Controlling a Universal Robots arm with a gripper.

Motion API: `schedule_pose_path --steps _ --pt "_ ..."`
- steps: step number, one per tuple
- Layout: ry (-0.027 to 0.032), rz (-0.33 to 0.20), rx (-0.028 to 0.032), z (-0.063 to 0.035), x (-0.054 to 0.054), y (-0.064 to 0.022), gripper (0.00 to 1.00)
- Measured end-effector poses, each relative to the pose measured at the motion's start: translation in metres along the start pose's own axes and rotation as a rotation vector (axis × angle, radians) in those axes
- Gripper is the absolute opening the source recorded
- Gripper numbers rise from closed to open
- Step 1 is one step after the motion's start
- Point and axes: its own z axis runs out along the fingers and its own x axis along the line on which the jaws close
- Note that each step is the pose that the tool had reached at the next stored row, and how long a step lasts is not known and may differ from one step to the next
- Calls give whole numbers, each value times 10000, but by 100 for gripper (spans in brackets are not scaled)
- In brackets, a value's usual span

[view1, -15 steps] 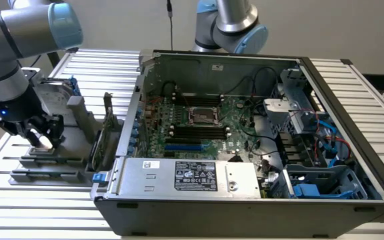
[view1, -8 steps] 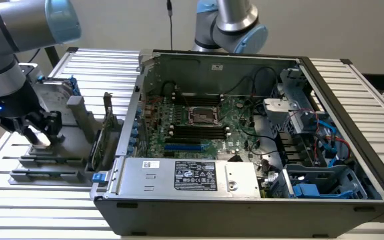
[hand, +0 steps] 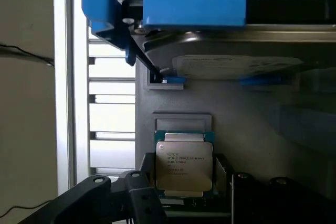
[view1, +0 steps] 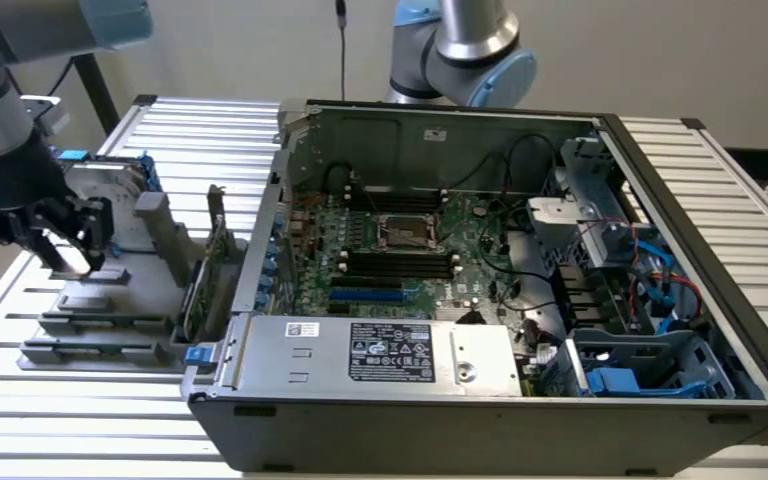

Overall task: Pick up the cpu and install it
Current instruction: 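Pick up the cpu and move it towards the insertion slot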

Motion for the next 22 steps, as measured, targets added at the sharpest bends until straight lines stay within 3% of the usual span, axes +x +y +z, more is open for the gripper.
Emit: schedule_pose_path --steps 11,22 --pt "6 -269 8 -506 -109 10 54" --pt "18 -360 -1 -1012 -382 19 54"
